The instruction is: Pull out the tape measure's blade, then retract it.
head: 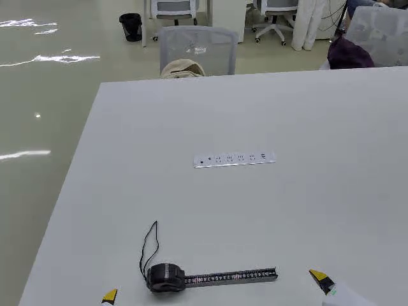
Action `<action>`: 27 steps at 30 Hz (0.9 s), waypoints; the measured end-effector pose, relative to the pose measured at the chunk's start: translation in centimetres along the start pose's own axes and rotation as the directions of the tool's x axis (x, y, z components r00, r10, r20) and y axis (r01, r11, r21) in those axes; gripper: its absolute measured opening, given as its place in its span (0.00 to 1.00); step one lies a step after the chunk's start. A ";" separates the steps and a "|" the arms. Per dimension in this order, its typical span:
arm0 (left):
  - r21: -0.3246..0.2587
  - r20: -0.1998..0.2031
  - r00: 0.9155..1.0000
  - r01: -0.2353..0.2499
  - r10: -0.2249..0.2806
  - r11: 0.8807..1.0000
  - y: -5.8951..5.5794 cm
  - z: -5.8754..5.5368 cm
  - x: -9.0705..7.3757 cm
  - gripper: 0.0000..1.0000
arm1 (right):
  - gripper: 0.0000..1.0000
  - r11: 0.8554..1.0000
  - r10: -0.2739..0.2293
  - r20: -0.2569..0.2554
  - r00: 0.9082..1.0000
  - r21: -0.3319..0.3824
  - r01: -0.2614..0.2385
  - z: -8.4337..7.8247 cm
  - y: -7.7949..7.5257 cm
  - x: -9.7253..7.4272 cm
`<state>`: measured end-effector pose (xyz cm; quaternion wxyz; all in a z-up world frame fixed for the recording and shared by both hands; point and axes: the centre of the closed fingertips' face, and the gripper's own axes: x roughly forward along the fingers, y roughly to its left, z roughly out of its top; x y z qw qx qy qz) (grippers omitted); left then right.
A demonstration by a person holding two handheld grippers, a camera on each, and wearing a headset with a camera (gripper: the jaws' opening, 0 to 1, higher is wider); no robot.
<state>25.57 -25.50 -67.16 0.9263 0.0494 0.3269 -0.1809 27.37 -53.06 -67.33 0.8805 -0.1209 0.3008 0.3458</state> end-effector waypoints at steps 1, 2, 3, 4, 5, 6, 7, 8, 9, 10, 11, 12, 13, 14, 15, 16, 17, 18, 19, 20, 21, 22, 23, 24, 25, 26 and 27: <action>-0.003 -0.003 1.000 -0.002 0.002 1.000 0.0 -0.1 0.1 0.99 | 0.95 1.000 0.000 0.000 1.000 0.000 0.000 0.0 0.0 0.0; -0.007 -0.005 1.000 -0.008 0.008 1.000 0.1 -0.1 0.1 0.99 | 0.95 1.000 0.000 -0.001 1.000 0.001 0.000 0.0 0.0 0.0; -0.012 -0.005 1.000 -0.015 0.015 1.000 0.2 0.0 0.1 0.99 | 0.95 1.000 0.000 0.000 1.000 0.004 0.000 0.0 0.1 0.1; -0.015 -0.003 1.000 -0.018 0.018 1.000 0.1 0.1 0.2 0.99 | 0.95 1.000 0.001 0.000 1.000 0.004 -0.001 -0.1 0.0 0.2; -0.019 0.000 1.000 -0.022 0.022 1.000 0.1 0.1 0.2 0.99 | 0.95 1.000 0.001 0.000 1.000 0.004 -0.001 -0.1 0.0 0.3; -0.024 0.002 1.000 -0.028 0.028 0.999 0.2 0.2 0.3 0.99 | 0.95 1.000 0.000 0.000 1.000 0.005 0.000 -0.2 -0.1 0.4; -0.027 0.000 0.999 -0.034 0.034 0.999 0.2 0.2 0.3 0.98 | 0.95 1.000 0.000 0.000 1.000 0.006 0.000 -0.2 -0.1 0.4; -0.034 -0.001 0.999 -0.035 0.035 0.999 0.1 0.2 0.4 0.97 | 0.95 1.000 0.001 0.001 1.000 0.010 -0.001 -0.1 -0.1 0.4; -0.047 -0.002 1.000 -0.031 0.031 0.998 0.2 0.0 0.6 0.96 | 0.95 1.000 0.004 0.001 1.000 0.010 -0.004 -0.1 0.0 0.5; -0.059 -0.003 1.000 -0.029 0.029 0.998 0.1 0.0 0.8 0.95 | 0.94 1.000 0.005 0.002 1.000 0.009 -0.005 -0.1 0.0 0.5; -0.076 -0.003 0.999 -0.034 0.034 0.997 0.2 0.0 0.8 0.95 | 0.94 1.000 0.012 0.004 1.000 0.005 -0.012 -0.1 0.1 0.6; -0.082 -0.001 0.999 -0.038 0.038 0.996 0.2 0.0 0.8 0.95 | 0.94 1.000 0.016 0.000 1.000 0.004 -0.016 -0.1 0.2 0.7; -0.085 -0.004 0.999 -0.040 0.040 0.996 0.2 -0.1 0.9 0.95 | 0.94 1.000 0.018 -0.007 1.000 0.000 -0.018 -0.3 0.2 0.8; -0.088 -0.006 0.999 -0.043 0.043 0.995 0.2 -0.2 0.9 0.95 | 0.94 1.000 0.019 -0.008 1.000 -0.002 -0.020 -0.4 0.2 0.9; -0.091 -0.007 0.999 -0.048 0.047 0.995 0.3 -0.2 1.0 0.95 | 0.94 1.000 0.021 -0.007 1.000 -0.002 -0.021 -0.5 0.2 1.0; -0.099 -0.006 0.999 -0.049 0.049 0.994 0.3 -0.2 1.1 0.95 | 0.94 1.000 0.027 -0.003 1.000 -0.001 -0.027 -0.4 0.3 1.1; -0.108 -0.006 0.999 -0.048 0.048 0.993 0.2 -0.2 1.2 0.95 | 0.94 1.000 0.031 -0.003 1.000 0.000 -0.031 -0.4 0.4 1.1; -0.115 -0.006 0.999 -0.051 0.050 0.992 0.2 -0.2 1.4 0.95 | 0.94 0.999 0.033 -0.006 0.999 0.000 -0.033 -0.6 0.4 1.3; -0.117 -0.007 0.999 -0.054 0.053 0.992 0.2 -0.2 1.6 0.94 | 0.94 0.999 0.036 -0.007 0.999 0.000 -0.036 -0.7 0.4 1.4; -0.118 -0.009 0.999 -0.054 0.053 0.991 0.2 -0.2 1.7 0.94 | 0.93 0.999 0.039 -0.009 0.999 0.000 -0.039 -0.8 0.4 1.5; -0.121 -0.010 0.998 -0.057 0.056 0.991 0.1 -0.2 1.8 0.94 | 0.93 0.999 0.041 -0.011 0.999 0.000 -0.041 -0.9 0.4 1.6; -0.124 -0.009 0.998 -0.060 0.059 0.991 0.1 -0.2 1.9 0.94 | 0.93 0.999 0.041 -0.010 0.999 0.001 -0.041 -0.9 0.4 1.6; -0.129 -0.008 0.998 -0.064 0.064 0.990 0.2 -0.2 2.1 0.94 | 0.93 0.999 0.045 -0.005 0.999 0.004 -0.045 -0.9 0.4 1.6; -0.132 -0.007 0.998 -0.067 0.067 0.989 0.2 -0.1 2.2 0.94 | 0.93 0.999 0.046 -0.003 0.999 0.007 -0.046 -0.9 0.3 1.6; -0.133 -0.006 0.998 -0.067 0.067 0.989 0.2 -0.1 2.3 0.94 | 0.92 0.999 0.049 -0.002 0.999 0.009 -0.049 -0.9 0.3 1.7; -0.140 0.002 0.998 -0.060 0.061 0.988 0.1 0.1 2.5 0.94 | 0.91 0.998 0.056 -0.001 0.998 0.008 -0.056 -0.9 0.3 1.7; -0.152 0.005 0.998 -0.057 0.059 0.987 0.0 0.2 2.6 0.94 | 0.90 0.998 0.059 -0.002 0.998 0.007 -0.059 -1.0 0.2 1.8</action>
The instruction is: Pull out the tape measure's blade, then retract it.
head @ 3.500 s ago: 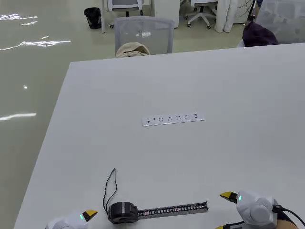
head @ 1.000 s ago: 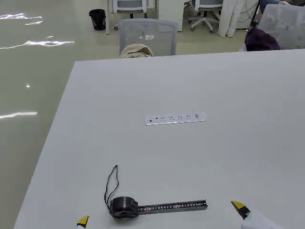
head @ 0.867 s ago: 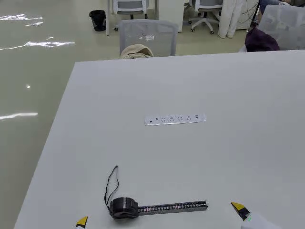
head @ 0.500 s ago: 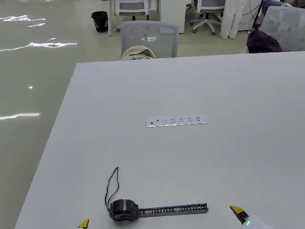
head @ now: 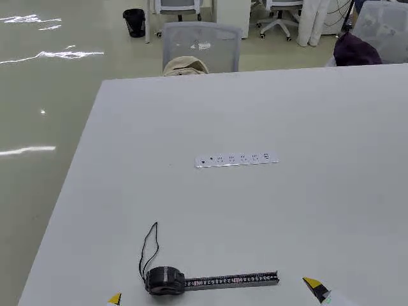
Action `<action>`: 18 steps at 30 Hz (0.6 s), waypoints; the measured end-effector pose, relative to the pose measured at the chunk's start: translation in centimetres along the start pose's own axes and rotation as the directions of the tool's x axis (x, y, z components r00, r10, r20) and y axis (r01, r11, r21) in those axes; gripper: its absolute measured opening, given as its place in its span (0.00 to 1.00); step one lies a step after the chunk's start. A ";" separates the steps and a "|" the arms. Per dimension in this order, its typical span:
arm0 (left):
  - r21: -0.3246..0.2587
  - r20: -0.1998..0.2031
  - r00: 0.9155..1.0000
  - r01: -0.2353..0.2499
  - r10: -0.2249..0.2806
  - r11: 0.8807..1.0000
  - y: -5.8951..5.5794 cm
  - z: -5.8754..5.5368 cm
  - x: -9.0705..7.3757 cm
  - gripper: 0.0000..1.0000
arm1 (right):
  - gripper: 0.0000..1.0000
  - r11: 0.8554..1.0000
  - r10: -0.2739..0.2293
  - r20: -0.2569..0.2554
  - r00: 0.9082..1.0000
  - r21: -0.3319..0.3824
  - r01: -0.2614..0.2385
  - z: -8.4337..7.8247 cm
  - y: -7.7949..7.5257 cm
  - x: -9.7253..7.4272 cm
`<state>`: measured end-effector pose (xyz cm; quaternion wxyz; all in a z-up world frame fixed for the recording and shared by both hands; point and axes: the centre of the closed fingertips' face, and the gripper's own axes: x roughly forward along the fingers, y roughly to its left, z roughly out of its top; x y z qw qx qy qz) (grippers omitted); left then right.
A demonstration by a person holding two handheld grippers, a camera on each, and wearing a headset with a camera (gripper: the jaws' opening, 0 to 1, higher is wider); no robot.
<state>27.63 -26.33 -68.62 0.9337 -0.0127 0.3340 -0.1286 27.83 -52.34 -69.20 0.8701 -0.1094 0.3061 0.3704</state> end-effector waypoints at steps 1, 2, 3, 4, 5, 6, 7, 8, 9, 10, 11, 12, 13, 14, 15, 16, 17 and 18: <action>-0.008 -0.003 1.000 0.001 -0.001 1.000 0.0 0.1 0.2 0.94 | 0.89 1.000 0.005 0.001 1.000 -0.003 -0.005 -0.1 -0.1 0.1; -0.010 -0.002 1.000 0.001 -0.001 1.000 -0.1 0.2 0.3 0.94 | 0.89 1.000 0.007 0.002 1.000 -0.004 -0.007 -0.1 -0.1 0.2; -0.010 -0.001 1.000 0.001 -0.001 1.000 -0.2 0.2 0.6 0.94 | 0.89 1.000 0.010 0.006 1.000 -0.004 -0.009 -0.2 -0.3 0.3; -0.010 -0.003 1.000 0.000 0.000 1.000 -0.2 0.2 0.6 0.94 | 0.88 1.000 0.013 0.011 1.000 -0.005 -0.013 -0.2 -0.4 0.3; -0.011 -0.004 1.000 -0.001 0.001 1.000 -0.3 0.2 0.7 0.94 | 0.87 1.000 0.017 0.016 1.000 -0.007 -0.017 0.0 -0.4 0.3; -0.013 -0.004 1.000 -0.007 0.007 1.000 -0.2 0.2 0.9 0.94 | 0.87 1.000 0.022 0.020 1.000 -0.008 -0.022 0.0 -0.5 0.4; -0.015 -0.004 1.000 -0.012 0.012 1.000 -0.1 0.2 1.0 0.93 | 0.86 1.000 0.026 0.022 0.999 -0.009 -0.026 0.0 -0.5 0.4; -0.018 -0.008 1.000 -0.016 0.016 1.000 0.0 0.2 1.1 0.92 | 0.85 0.999 0.031 0.023 0.999 -0.014 -0.031 -0.1 -0.5 0.5; -0.022 -0.013 1.000 -0.013 0.013 1.000 0.0 0.1 1.3 0.91 | 0.84 0.999 0.041 0.025 0.999 -0.023 -0.041 -0.1 -0.6 0.6; -0.022 -0.017 1.000 -0.010 0.009 1.000 -0.1 0.1 1.4 0.91 | 0.82 0.998 0.049 0.023 0.999 -0.027 -0.049 -0.2 -0.7 0.7; -0.017 -0.026 1.000 -0.009 0.009 1.000 0.0 -0.1 1.6 0.91 | 0.80 0.998 0.057 0.019 0.998 -0.043 -0.056 -0.1 -0.7 0.8; -0.014 -0.028 1.000 -0.009 0.009 1.000 0.0 0.0 1.7 0.92 | 0.79 0.997 0.061 0.020 0.998 -0.053 -0.060 -0.1 -0.8 0.8; -0.012 -0.029 1.000 -0.009 0.008 1.000 0.0 0.0 1.7 0.91 | 0.79 0.996 0.068 0.023 0.997 -0.062 -0.067 -0.2 -0.9 0.9; -0.014 -0.033 0.999 -0.010 0.009 1.000 0.1 0.0 1.9 0.91 | 0.77 0.994 0.083 0.023 0.996 -0.075 -0.081 -0.2 -1.0 1.0; -0.017 -0.034 0.999 -0.011 0.010 1.000 0.2 0.0 2.0 0.91 | 0.75 0.991 0.097 0.023 0.995 -0.090 -0.095 -0.2 -1.0 1.1; -0.021 -0.037 0.999 -0.012 0.012 1.000 0.3 0.0 2.1 0.91 | 0.73 0.989 0.108 0.024 0.994 -0.106 -0.105 -0.2 -1.1 1.1; -0.024 -0.036 0.999 -0.017 0.016 1.000 0.4 0.0 2.3 0.91 | 0.71 0.986 0.115 0.020 0.993 -0.122 -0.112 -0.3 -1.3 1.2; -0.026 -0.036 0.999 -0.020 0.019 0.999 0.6 0.0 2.4 0.91 | 0.69 0.986 0.116 0.023 0.993 -0.127 -0.112 -0.3 -1.6 1.3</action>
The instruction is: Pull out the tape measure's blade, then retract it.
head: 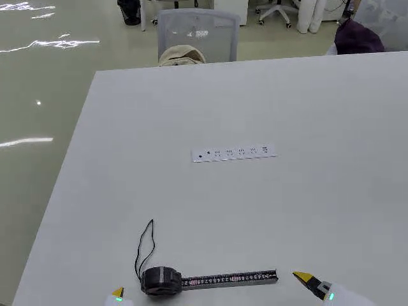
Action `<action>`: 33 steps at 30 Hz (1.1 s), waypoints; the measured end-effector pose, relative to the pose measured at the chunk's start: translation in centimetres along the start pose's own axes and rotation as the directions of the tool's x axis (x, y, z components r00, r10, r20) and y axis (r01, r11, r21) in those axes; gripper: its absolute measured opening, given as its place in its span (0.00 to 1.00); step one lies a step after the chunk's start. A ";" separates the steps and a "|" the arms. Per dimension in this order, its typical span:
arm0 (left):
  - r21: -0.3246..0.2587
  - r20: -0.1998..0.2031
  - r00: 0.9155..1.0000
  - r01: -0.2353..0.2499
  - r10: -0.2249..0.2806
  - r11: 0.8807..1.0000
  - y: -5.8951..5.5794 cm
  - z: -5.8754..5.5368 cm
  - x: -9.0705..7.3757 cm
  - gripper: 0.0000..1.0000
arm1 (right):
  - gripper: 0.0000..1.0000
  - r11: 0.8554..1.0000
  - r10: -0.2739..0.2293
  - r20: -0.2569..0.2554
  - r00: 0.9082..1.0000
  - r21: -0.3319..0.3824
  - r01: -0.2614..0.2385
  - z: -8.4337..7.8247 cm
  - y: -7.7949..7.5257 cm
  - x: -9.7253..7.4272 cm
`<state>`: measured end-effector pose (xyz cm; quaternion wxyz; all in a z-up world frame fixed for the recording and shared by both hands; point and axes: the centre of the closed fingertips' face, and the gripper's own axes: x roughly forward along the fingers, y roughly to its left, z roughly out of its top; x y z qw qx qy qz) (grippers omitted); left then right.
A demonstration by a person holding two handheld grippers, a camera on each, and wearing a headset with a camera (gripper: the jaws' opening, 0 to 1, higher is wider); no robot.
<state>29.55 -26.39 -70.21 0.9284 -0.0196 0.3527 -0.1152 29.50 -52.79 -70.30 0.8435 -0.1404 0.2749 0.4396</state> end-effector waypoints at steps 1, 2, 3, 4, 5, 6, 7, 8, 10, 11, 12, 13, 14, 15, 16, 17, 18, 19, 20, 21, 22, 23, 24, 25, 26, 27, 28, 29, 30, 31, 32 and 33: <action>-0.006 -0.004 1.000 -0.005 0.005 1.000 0.2 0.0 0.2 0.91 | 0.69 1.000 0.006 0.001 1.000 -0.008 -0.006 0.0 -0.4 0.1; -0.011 -0.002 1.000 -0.009 0.009 1.000 0.2 0.0 0.3 0.91 | 0.67 1.000 0.016 0.002 1.000 -0.016 -0.016 -0.1 -0.5 0.2; -0.016 -0.001 1.000 -0.016 0.016 1.000 0.3 0.1 0.5 0.91 | 0.66 0.999 0.037 0.002 0.999 -0.031 -0.037 -0.1 -0.6 0.2; -0.019 -0.001 1.000 -0.018 0.018 1.000 0.3 0.2 0.5 0.91 | 0.65 0.998 0.046 0.000 0.999 -0.039 -0.046 -0.2 -0.8 0.3; -0.023 -0.002 1.000 -0.019 0.019 1.000 0.3 0.2 0.7 0.91 | 0.63 0.997 0.052 -0.003 0.999 -0.050 -0.052 -0.4 -1.1 0.4; -0.028 -0.004 1.000 -0.022 0.022 0.999 0.4 0.2 0.8 0.90 | 0.62 0.997 0.055 -0.005 0.998 -0.060 -0.055 -0.5 -1.4 0.5; -0.032 -0.005 1.000 -0.023 0.023 0.999 0.4 0.2 1.0 0.90 | 0.61 0.996 0.061 -0.008 0.998 -0.065 -0.061 -0.5 -1.6 0.6; -0.039 -0.010 1.000 -0.024 0.023 0.999 0.4 0.2 1.1 0.90 | 0.59 0.994 0.080 -0.007 0.997 -0.073 -0.080 -0.5 -1.7 0.7; -0.050 -0.011 1.000 -0.028 0.028 0.998 0.5 0.1 1.4 0.90 | 0.57 0.992 0.095 -0.008 0.995 -0.082 -0.095 -0.5 -2.0 0.8; -0.060 -0.010 0.999 -0.031 0.030 0.998 0.6 0.2 1.6 0.89 | 0.56 0.990 0.101 -0.009 0.995 -0.094 -0.101 -0.5 -2.2 0.9; -0.063 -0.011 0.999 -0.032 0.032 0.997 0.6 0.2 1.7 0.89 | 0.56 0.989 0.109 -0.015 0.994 -0.099 -0.110 -0.5 -2.3 1.0; -0.068 -0.012 0.999 -0.033 0.033 0.997 0.6 0.2 1.8 0.89 | 0.55 0.984 0.134 -0.020 0.991 -0.119 -0.135 -0.6 -2.3 1.1; -0.071 -0.013 0.999 -0.033 0.033 0.997 0.6 0.2 1.9 0.89 | 0.54 0.982 0.141 -0.026 0.990 -0.123 -0.144 -0.7 -2.4 1.2; -0.073 -0.012 0.999 -0.036 0.035 0.997 0.6 0.2 2.0 0.88 | 0.53 0.978 0.152 -0.031 0.988 -0.139 -0.155 -0.8 -2.5 1.3; -0.074 -0.013 0.999 -0.039 0.039 0.996 0.7 0.3 2.1 0.88 | 0.52 0.974 0.162 -0.036 0.986 -0.154 -0.166 -0.8 -2.5 1.4; -0.075 -0.015 0.999 -0.040 0.039 0.996 0.7 0.3 2.2 0.88 | 0.52 0.973 0.165 -0.041 0.986 -0.155 -0.169 -1.0 -2.7 1.5; -0.078 -0.017 0.999 -0.040 0.039 0.996 0.7 0.3 2.3 0.88 | 0.51 0.970 0.176 -0.046 0.983 -0.164 -0.181 -1.1 -2.8 1.7; -0.079 -0.017 0.999 -0.042 0.041 0.996 0.8 0.4 2.3 0.87 | 0.50 0.968 0.179 -0.049 0.983 -0.168 -0.185 -1.1 -3.0 1.8; -0.078 -0.019 0.999 -0.044 0.043 0.996 0.8 0.3 2.4 0.87 | 0.50 0.966 0.184 -0.052 0.982 -0.174 -0.191 -1.2 -3.1 1.9; -0.078 -0.020 0.999 -0.045 0.044 0.996 0.8 0.3 2.5 0.87 | 0.50 0.963 0.193 -0.057 0.980 -0.180 -0.200 -1.2 -3.2 2.0; -0.078 -0.019 0.999 -0.046 0.044 0.996 0.8 0.3 2.5 0.86 | 0.50 0.961 0.202 -0.057 0.978 -0.183 -0.209 -1.2 -3.2 2.1; -0.078 -0.021 0.999 -0.048 0.046 0.996 0.9 0.3 2.7 0.85 | 0.50 0.958 0.210 -0.061 0.976 -0.186 -0.218 -1.4 -3.3 2.2; -0.079 -0.022 0.999 -0.049 0.048 0.996 0.9 0.2 2.7 0.85 | 0.50 0.955 0.215 -0.065 0.974 -0.193 -0.224 -1.4 -3.4 2.3; -0.081 -0.025 0.999 -0.049 0.047 0.996 0.8 0.2 2.8 0.85 | 0.50 0.954 0.219 -0.068 0.973 -0.194 -0.228 -1.5 -3.4 2.4; -0.082 -0.027 0.998 -0.052 0.050 0.995 0.8 0.2 2.9 0.84 | 0.51 0.951 0.231 -0.070 0.970 -0.197 -0.240 -1.6 -3.4 2.5; -0.083 -0.027 0.998 -0.055 0.053 0.995 0.8 0.1 2.9 0.84 | 0.51 0.947 0.242 -0.072 0.968 -0.201 -0.252 -1.6 -3.4 2.6; -0.084 -0.030 0.998 -0.056 0.054 0.995 0.8 0.1 3.1 0.84 | 0.50 0.940 0.247 -0.078 0.966 -0.224 -0.258 -1.7 -3.5 2.7; -0.083 -0.031 0.998 -0.056 0.053 0.995 0.8 0.0 3.1 0.84 | 0.47 0.937 0.247 -0.086 0.965 -0.233 -0.261 -1.9 -3.7 2.8; -0.082 -0.033 0.998 -0.056 0.054 0.995 0.8 0.0 3.2 0.83 | 0.44 0.935 0.251 -0.086 0.964 -0.237 -0.264 -2.0 -3.8 2.9; -0.082 -0.035 0.998 -0.061 0.058 0.995 0.9 0.0 3.2 0.83 | 0.43 0.929 0.260 -0.090 0.961 -0.247 -0.275 -1.9 -3.8 3.0; -0.083 -0.034 0.998 -0.062 0.059 0.995 0.9 0.0 3.3 0.82 | 0.41 0.927 0.261 -0.091 0.961 -0.254 -0.276 -1.9 -3.8 3.1; -0.086 -0.037 0.998 -0.063 0.060 0.994 1.0 -0.1 3.5 0.82 | 0.40 0.923 0.266 -0.094 0.959 -0.262 -0.282 -2.0 -4.0 3.3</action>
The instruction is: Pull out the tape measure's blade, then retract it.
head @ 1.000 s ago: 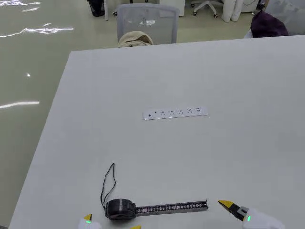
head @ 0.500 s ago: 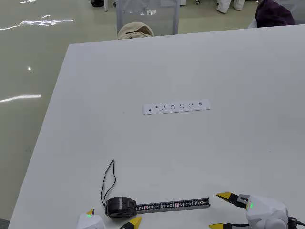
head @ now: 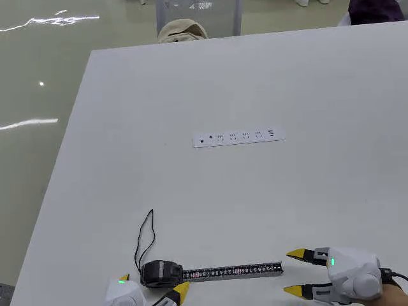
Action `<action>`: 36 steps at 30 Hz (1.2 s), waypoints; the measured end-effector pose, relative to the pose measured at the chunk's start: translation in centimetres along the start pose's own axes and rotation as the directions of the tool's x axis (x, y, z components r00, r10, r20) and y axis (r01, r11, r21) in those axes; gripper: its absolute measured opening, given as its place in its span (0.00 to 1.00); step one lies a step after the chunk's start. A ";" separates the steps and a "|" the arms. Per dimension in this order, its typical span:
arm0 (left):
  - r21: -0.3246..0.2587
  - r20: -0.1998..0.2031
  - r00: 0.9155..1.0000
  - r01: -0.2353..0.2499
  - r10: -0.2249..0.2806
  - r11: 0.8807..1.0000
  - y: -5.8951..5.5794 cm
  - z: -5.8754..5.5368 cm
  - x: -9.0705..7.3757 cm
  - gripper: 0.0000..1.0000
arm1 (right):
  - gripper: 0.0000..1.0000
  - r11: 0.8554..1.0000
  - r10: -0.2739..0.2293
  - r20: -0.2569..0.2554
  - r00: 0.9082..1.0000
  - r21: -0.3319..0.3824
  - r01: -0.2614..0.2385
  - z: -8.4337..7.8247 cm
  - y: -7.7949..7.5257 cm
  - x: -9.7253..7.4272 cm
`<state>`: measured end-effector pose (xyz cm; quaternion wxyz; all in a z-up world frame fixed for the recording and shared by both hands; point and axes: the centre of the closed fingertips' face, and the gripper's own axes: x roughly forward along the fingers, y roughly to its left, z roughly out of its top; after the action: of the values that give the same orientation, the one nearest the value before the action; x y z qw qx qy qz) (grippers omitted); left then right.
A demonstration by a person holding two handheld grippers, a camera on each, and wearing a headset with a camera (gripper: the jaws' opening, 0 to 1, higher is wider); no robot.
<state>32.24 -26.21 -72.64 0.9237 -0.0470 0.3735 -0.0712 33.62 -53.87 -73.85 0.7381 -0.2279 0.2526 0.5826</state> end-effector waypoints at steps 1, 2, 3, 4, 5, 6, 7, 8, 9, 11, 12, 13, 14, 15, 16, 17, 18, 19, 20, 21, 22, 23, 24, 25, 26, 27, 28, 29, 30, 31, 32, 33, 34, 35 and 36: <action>-0.002 -0.002 1.000 -0.003 0.003 1.000 0.1 0.0 0.1 0.82 | 0.38 1.000 0.004 0.000 1.000 -0.006 -0.004 -0.1 -0.1 0.1; -0.004 -0.003 1.000 -0.005 0.005 1.000 0.1 0.0 0.3 0.82 | 0.37 1.000 0.011 0.000 1.000 -0.014 -0.011 0.0 -0.2 0.2; -0.003 -0.005 1.000 -0.006 0.006 1.000 0.1 0.0 0.3 0.82 | 0.36 1.000 0.019 -0.001 1.000 -0.018 -0.019 0.0 -0.2 0.3; 0.000 -0.007 1.000 -0.007 0.007 1.000 0.1 0.0 0.4 0.81 | 0.36 0.999 0.024 -0.005 1.000 -0.024 -0.025 -0.1 -0.3 0.5; 0.001 -0.007 1.000 -0.009 0.009 1.000 0.1 0.0 0.4 0.81 | 0.35 0.999 0.035 -0.009 0.999 -0.037 -0.035 -0.2 -0.3 0.7; 0.000 -0.007 1.000 -0.011 0.011 1.000 0.1 0.1 0.4 0.81 | 0.34 0.998 0.044 -0.014 0.999 -0.044 -0.044 -0.3 -0.3 0.8; -0.001 -0.010 1.000 -0.012 0.012 1.000 0.1 0.0 0.4 0.81 | 0.33 0.997 0.050 -0.018 0.999 -0.051 -0.050 -0.3 -0.4 0.9; -0.001 -0.013 1.000 -0.013 0.013 1.000 0.1 0.0 0.5 0.81 | 0.33 0.997 0.059 -0.020 0.998 -0.056 -0.060 -0.5 -0.4 1.1; 0.000 -0.012 1.000 -0.013 0.013 1.000 0.1 -0.1 0.6 0.81 | 0.32 0.996 0.064 -0.021 0.998 -0.063 -0.065 -0.5 -0.5 1.2; -0.002 -0.014 1.000 -0.017 0.017 1.000 0.2 -0.1 0.6 0.80 | 0.30 0.994 0.079 -0.024 0.997 -0.070 -0.080 -0.5 -0.6 1.4; -0.003 -0.016 1.000 -0.019 0.019 1.000 0.2 -0.1 0.6 0.80 | 0.29 0.993 0.090 -0.028 0.996 -0.076 -0.091 -0.6 -0.7 1.5; -0.004 -0.018 1.000 -0.020 0.020 1.000 0.3 -0.1 0.7 0.80 | 0.28 0.991 0.098 -0.029 0.995 -0.083 -0.101 -0.7 -0.7 1.6; -0.004 -0.019 1.000 -0.021 0.021 1.000 0.3 -0.2 0.8 0.80 | 0.26 0.991 0.104 -0.032 0.994 -0.085 -0.107 -0.8 -0.7 1.7; -0.006 -0.020 1.000 -0.021 0.021 1.000 0.3 -0.2 0.8 0.80 | 0.26 0.990 0.109 -0.034 0.993 -0.085 -0.111 -0.9 -0.8 1.9; -0.006 -0.021 1.000 -0.021 0.021 1.000 0.3 -0.2 0.9 0.80 | 0.25 0.990 0.111 -0.035 0.993 -0.083 -0.114 -1.1 -1.0 2.0; -0.005 -0.022 1.000 -0.021 0.021 1.000 0.3 -0.2 0.9 0.80 | 0.24 0.990 0.114 -0.033 0.993 -0.082 -0.116 -1.1 -1.1 2.1; -0.004 -0.023 1.000 -0.020 0.020 1.000 0.3 -0.1 0.9 0.80 | 0.23 0.989 0.123 -0.026 0.992 -0.080 -0.125 -1.0 -1.0 2.2; -0.006 -0.022 1.000 -0.021 0.021 1.000 0.2 -0.1 1.0 0.80 | 0.23 0.988 0.129 -0.027 0.991 -0.084 -0.131 -1.0 -1.0 2.3; -0.011 -0.022 1.000 -0.021 0.020 1.000 0.2 -0.1 1.1 0.80 | 0.23 0.987 0.134 -0.032 0.990 -0.085 -0.137 -1.0 -1.0 2.4; -0.016 -0.022 1.000 -0.023 0.022 1.000 0.2 -0.1 1.0 0.80 | 0.23 0.985 0.145 -0.039 0.989 -0.090 -0.148 -1.1 -0.8 2.5; -0.018 -0.020 1.000 -0.024 0.024 1.000 0.2 -0.1 1.0 0.80 | 0.23 0.983 0.154 -0.046 0.987 -0.095 -0.158 -1.3 -0.7 2.6; -0.017 -0.021 0.999 -0.025 0.025 1.000 0.2 -0.1 1.1 0.80 | 0.23 0.981 0.162 -0.053 0.985 -0.103 -0.166 -1.4 -0.6 2.7; -0.017 -0.023 0.999 -0.025 0.024 1.000 0.2 -0.2 1.1 0.80 | 0.23 0.980 0.165 -0.054 0.985 -0.104 -0.170 -1.5 -0.6 2.8; -0.019 -0.023 0.999 -0.025 0.024 1.000 0.2 -0.2 1.1 0.80 | 0.23 0.979 0.169 -0.050 0.984 -0.103 -0.174 -1.5 -0.6 2.8; -0.020 -0.024 0.999 -0.025 0.024 0.999 0.2 -0.1 1.2 0.79 | 0.22 0.979 0.172 -0.050 0.984 -0.105 -0.176 -1.5 -0.7 2.9; -0.019 -0.024 0.999 -0.025 0.025 0.999 0.1 -0.1 1.1 0.79 | 0.21 0.978 0.174 -0.050 0.983 -0.110 -0.179 -1.5 -0.7 2.9; -0.020 -0.025 0.999 -0.026 0.025 0.999 0.1 -0.1 1.2 0.79 | 0.20 0.977 0.177 -0.054 0.983 -0.115 -0.182 -1.7 -0.7 3.0; -0.021 -0.024 0.999 -0.027 0.027 0.999 0.2 -0.1 1.2 0.79 | 0.19 0.976 0.180 -0.057 0.982 -0.116 -0.186 -1.8 -0.7 3.1; -0.023 -0.023 0.999 -0.029 0.029 0.999 0.2 -0.1 1.2 0.79 | 0.19 0.974 0.189 -0.061 0.980 -0.117 -0.195 -2.0 -0.6 3.1; -0.024 -0.023 0.999 -0.029 0.029 0.999 0.2 -0.1 1.3 0.79 | 0.18 0.974 0.189 -0.064 0.980 -0.117 -0.195 -2.1 -0.7 3.2; -0.023 -0.024 0.999 -0.031 0.031 0.999 0.3 -0.1 1.3 0.79 | 0.18 0.973 0.191 -0.066 0.979 -0.119 -0.198 -2.3 -0.7 3.2; -0.022 -0.024 0.999 -0.033 0.033 0.999 0.3 -0.1 1.4 0.79 | 0.17 0.972 0.193 -0.068 0.979 -0.120 -0.200 -2.4 -0.7 3.2; -0.023 -0.024 0.999 -0.035 0.035 0.999 0.3 -0.1 1.4 0.79 | 0.17 0.972 0.194 -0.069 0.979 -0.123 -0.201 -2.5 -0.7 3.2; -0.025 -0.024 0.999 -0.036 0.035 0.999 0.4 -0.2 1.5 0.79 | 0.16 0.972 0.198 -0.065 0.978 -0.116 -0.204 -2.6 -0.7 3.1; -0.025 -0.026 0.999 -0.037 0.036 0.999 0.4 -0.2 1.6 0.79 | 0.16 0.972 0.197 -0.059 0.979 -0.116 -0.203 -2.5 -0.7 3.2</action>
<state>33.26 -26.09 -73.91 0.9193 -0.0511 0.3871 -0.0503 34.69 -53.26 -77.76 0.6542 -0.2595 0.2558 0.6627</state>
